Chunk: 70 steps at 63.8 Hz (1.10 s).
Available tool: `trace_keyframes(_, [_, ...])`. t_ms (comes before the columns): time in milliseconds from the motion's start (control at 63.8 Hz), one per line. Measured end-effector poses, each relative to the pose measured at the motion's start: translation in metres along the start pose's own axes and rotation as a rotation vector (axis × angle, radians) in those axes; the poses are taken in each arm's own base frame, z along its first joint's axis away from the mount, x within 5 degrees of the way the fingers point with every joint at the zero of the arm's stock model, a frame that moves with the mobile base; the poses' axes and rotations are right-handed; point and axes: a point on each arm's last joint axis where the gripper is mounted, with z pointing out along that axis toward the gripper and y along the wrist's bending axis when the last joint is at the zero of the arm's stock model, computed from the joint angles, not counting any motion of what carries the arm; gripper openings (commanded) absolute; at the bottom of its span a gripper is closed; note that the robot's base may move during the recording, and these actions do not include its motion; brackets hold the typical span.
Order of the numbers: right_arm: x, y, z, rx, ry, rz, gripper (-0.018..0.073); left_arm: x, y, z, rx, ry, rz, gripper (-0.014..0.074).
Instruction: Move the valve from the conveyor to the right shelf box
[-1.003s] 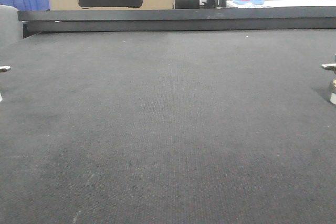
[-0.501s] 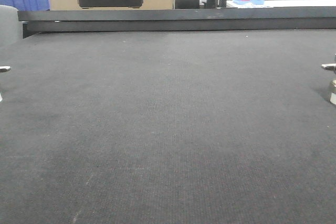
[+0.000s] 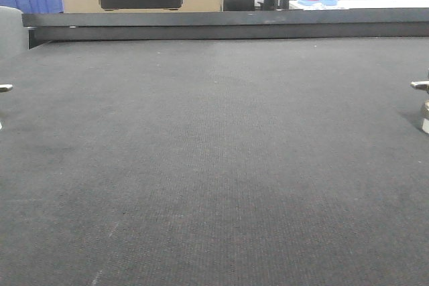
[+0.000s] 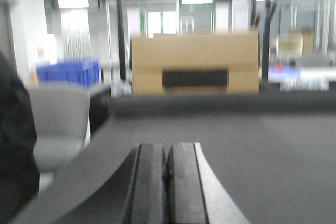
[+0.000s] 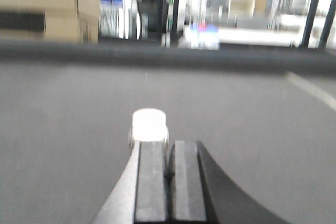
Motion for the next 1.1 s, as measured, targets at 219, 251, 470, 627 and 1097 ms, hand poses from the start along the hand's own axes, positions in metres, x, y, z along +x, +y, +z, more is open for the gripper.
trace_keyframes(219, [-0.051,0.001,-0.007,-0.01,-0.088,0.006,-0.01,-0.055,0.004,0.0,-0.015,-0.067,-0.021,-0.0099])
trace_keyframes(251, [-0.065,0.002,-0.011,-0.014,-0.106,0.005,-0.0069,-0.069,0.005,0.001,-0.018,-0.065,-0.022,-0.008])
trace_keyframes(470, [-0.126,0.003,-0.016,-0.026,-0.131,0.003,0.0398,-0.131,0.011,0.024,-0.027,0.091,-0.024,0.0335])
trace_keyframes(627, [-0.127,0.004,0.008,-0.027,-0.023,0.003,0.0569,-0.136,0.011,0.055,-0.022,0.233,-0.04,0.0624])
trace_keyframes(1097, [-0.149,0.007,0.087,-0.057,0.489,-0.006,0.0569,-0.133,-0.003,0.094,0.117,0.443,-0.107,0.0582])
